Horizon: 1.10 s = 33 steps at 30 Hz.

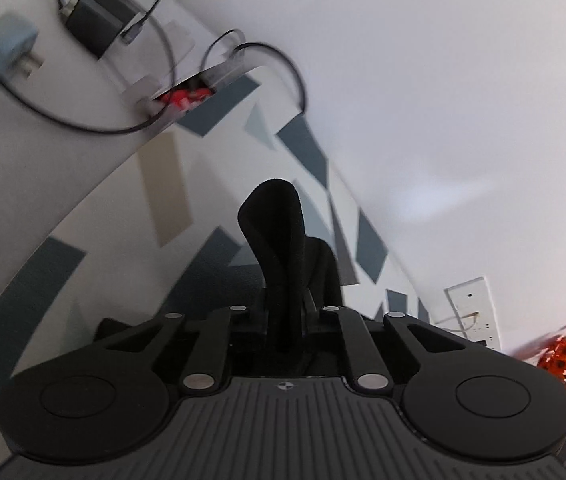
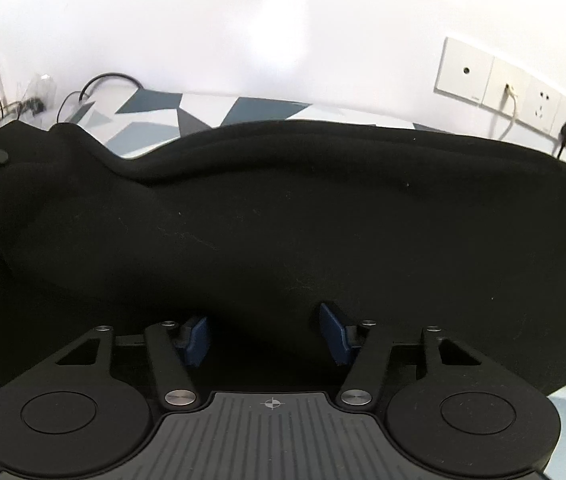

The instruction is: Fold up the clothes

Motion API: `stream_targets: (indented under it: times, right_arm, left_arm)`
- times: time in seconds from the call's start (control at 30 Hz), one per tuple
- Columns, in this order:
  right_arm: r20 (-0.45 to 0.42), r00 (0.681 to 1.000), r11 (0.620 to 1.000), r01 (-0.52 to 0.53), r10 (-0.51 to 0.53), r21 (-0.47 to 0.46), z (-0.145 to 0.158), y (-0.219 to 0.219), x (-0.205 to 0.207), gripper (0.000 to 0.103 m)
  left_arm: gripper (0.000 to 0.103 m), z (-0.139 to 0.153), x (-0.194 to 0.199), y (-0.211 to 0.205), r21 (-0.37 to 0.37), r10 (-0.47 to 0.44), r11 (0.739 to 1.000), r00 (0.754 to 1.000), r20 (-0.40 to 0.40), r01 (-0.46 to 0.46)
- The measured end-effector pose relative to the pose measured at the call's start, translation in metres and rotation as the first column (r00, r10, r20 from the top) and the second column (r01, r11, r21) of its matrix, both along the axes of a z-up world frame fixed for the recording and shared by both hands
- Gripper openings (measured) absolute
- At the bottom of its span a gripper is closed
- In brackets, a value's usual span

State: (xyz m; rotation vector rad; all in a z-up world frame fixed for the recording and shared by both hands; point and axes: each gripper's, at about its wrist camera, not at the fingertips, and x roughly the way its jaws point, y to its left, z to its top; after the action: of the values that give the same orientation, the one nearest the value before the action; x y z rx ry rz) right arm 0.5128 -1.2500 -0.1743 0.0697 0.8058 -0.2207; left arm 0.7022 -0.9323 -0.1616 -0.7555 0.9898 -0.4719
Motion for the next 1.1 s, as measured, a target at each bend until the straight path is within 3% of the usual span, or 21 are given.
stream_targets:
  times: [0.07,0.1,0.13,0.23,0.33,0.4,0.53,0.67,0.73,0.87,0.97,1.07,1.1]
  right_arm:
    - [0.016,1.0,1.0,-0.011,0.011,-0.011,0.0,-0.001,-0.003,0.049]
    - [0.023,1.0,1.0,-0.007,0.007,-0.008,0.001,-0.002,-0.004,0.03]
    - [0.025,1.0,1.0,0.006,-0.006,0.009,0.005,-0.006,-0.005,0.018]
    - [0.099,0.99,0.986,0.085,-0.1,0.14,0.032,-0.026,-0.018,0.005]
    - [0.228,0.96,0.973,0.116,-0.161,0.201,0.068,-0.041,-0.042,0.005]
    - [0.252,0.955,0.972,0.103,-0.156,0.213,0.085,-0.047,-0.055,0.004]
    - [0.14,0.986,0.973,0.055,-0.087,0.223,0.084,-0.047,-0.066,0.004]
    - [0.032,0.999,0.985,0.019,-0.025,0.173,0.053,-0.022,-0.061,0.005]
    - [0.008,1.0,0.989,0.014,-0.015,0.147,0.045,-0.013,-0.06,0.005]
    - [0.031,1.0,0.993,-0.007,0.003,0.121,0.051,-0.01,-0.061,0.004]
    - [0.093,0.995,0.995,-0.03,0.022,0.09,0.073,-0.008,-0.068,0.004]
    - [0.105,0.992,0.995,-0.074,0.066,0.068,0.082,-0.009,-0.069,0.004]
    - [0.095,0.993,0.994,-0.083,0.076,0.069,0.081,-0.009,-0.069,0.004]
  left_arm:
    - [0.013,0.011,-0.001,-0.004,-0.008,0.016,1.0,1.0,-0.014,-0.016]
    - [0.012,0.018,-0.002,-0.005,-0.024,0.027,0.999,0.999,-0.029,-0.027]
    - [0.012,0.024,-0.002,-0.006,-0.041,0.037,0.998,0.998,-0.044,-0.038]
    - [0.012,0.053,-0.011,-0.009,-0.075,0.031,0.997,1.0,-0.004,-0.031]
    - [0.012,0.077,-0.029,-0.006,-0.125,0.021,0.992,0.998,0.06,-0.013]
    - [0.012,0.083,-0.045,0.001,-0.137,0.015,0.991,0.997,0.082,-0.004]
    - [0.012,0.051,-0.069,0.019,-0.032,0.006,0.999,0.999,0.037,-0.004]
    - [0.012,-0.01,-0.076,0.027,0.111,0.061,0.993,0.989,-0.134,-0.046]
    - [0.012,-0.023,-0.08,0.029,0.109,0.076,0.992,0.986,-0.149,-0.06]
    - [0.012,-0.006,-0.081,0.026,0.104,0.067,0.993,0.994,-0.087,-0.057]
    - [0.012,0.017,-0.086,0.027,0.104,0.061,0.993,0.998,-0.012,-0.059]
    - [0.012,0.032,-0.095,0.034,0.086,0.102,0.991,0.994,-0.029,-0.099]
    - [0.012,0.03,-0.095,0.032,0.112,0.099,0.989,0.995,-0.016,-0.097]
